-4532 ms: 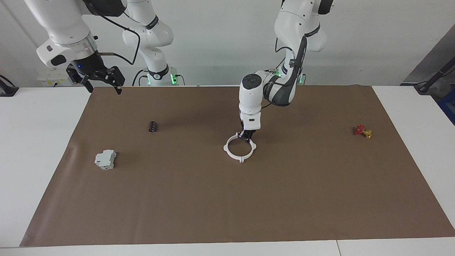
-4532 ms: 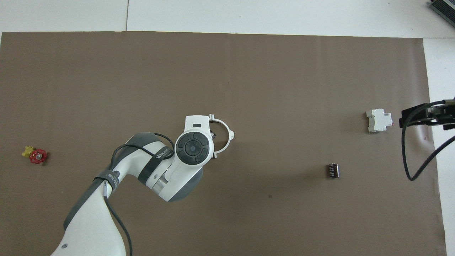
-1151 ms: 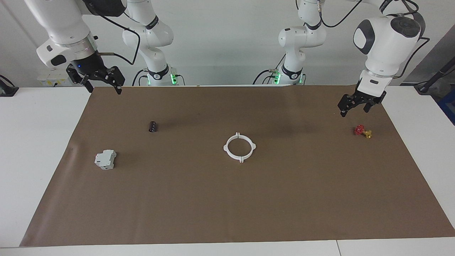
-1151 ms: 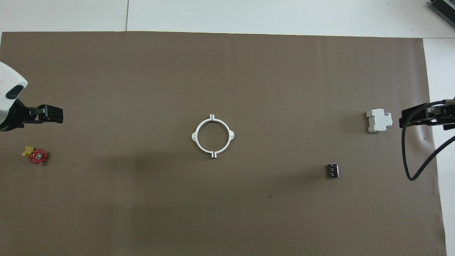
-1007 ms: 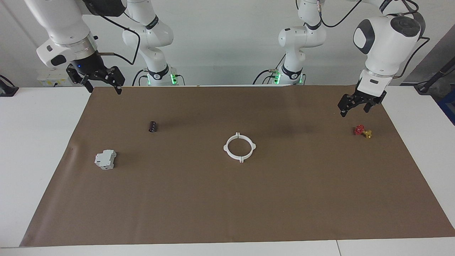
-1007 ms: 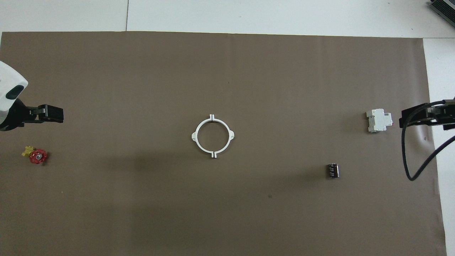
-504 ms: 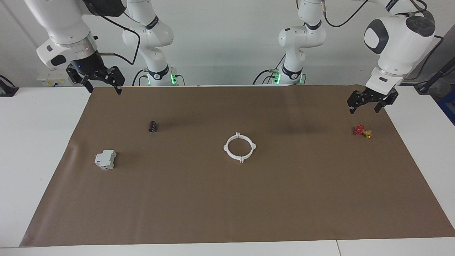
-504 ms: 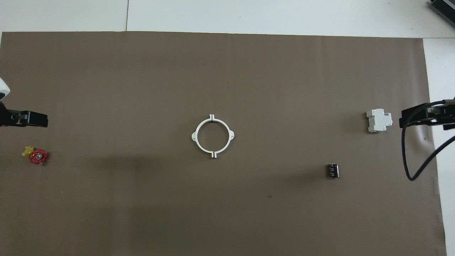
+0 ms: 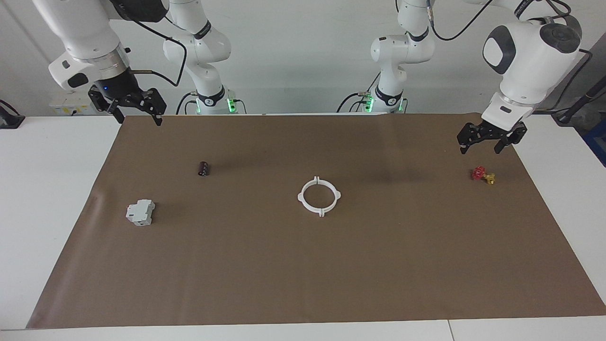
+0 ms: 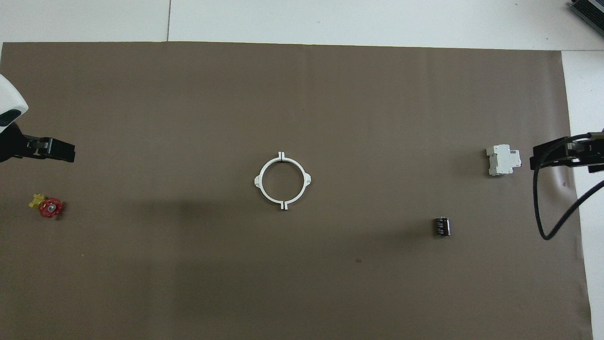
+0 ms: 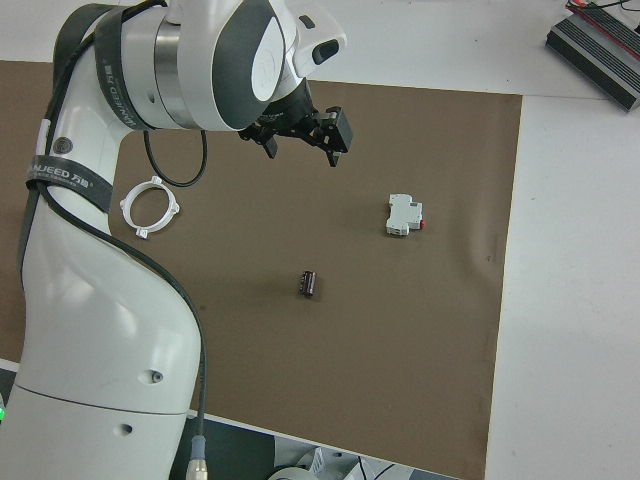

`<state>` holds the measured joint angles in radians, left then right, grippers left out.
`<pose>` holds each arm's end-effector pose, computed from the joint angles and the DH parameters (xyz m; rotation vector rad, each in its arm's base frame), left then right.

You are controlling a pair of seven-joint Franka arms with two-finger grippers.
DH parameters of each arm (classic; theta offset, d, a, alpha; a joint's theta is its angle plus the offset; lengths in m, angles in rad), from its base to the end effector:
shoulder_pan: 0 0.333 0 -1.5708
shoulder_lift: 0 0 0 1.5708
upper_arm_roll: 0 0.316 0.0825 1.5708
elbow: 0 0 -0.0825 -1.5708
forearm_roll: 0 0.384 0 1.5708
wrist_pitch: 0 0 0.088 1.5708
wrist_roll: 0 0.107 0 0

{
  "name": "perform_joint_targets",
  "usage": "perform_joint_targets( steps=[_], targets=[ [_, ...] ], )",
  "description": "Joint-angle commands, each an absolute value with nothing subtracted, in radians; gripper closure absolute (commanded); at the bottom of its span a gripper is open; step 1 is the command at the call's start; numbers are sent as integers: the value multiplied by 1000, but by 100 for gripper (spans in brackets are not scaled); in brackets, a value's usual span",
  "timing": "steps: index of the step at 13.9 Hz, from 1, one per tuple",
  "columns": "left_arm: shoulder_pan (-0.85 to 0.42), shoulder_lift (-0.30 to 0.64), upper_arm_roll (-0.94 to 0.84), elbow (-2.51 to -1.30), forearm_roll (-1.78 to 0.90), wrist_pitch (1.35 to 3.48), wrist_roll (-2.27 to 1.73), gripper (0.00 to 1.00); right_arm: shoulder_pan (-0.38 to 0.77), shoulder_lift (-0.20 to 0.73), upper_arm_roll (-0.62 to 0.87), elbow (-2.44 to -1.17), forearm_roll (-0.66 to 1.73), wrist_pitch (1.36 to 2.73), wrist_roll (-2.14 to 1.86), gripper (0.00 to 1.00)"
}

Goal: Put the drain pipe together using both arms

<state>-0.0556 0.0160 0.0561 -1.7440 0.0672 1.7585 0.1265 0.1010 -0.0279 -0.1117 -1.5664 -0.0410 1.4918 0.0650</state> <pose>0.5681 0.0060 0.5495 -3.0675 0.2129 0.0088 0.5377 -0.0113 0.6350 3.0993 -0.1207 -0.0711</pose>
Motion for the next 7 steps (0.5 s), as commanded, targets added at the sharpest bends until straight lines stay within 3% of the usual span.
perform_joint_targets(
  steps=[1, 7],
  targets=[
    [-124, 119, 136, -1548, 29, 1622, 117, 0, 94, -28, -112, -1557, -17, 1476, 44, 0],
    [-152, 117, 199, -1563, -46, 1644, 115, 0, 94, -28, -112, -1557, -17, 1477, 44, 0]
  ],
)
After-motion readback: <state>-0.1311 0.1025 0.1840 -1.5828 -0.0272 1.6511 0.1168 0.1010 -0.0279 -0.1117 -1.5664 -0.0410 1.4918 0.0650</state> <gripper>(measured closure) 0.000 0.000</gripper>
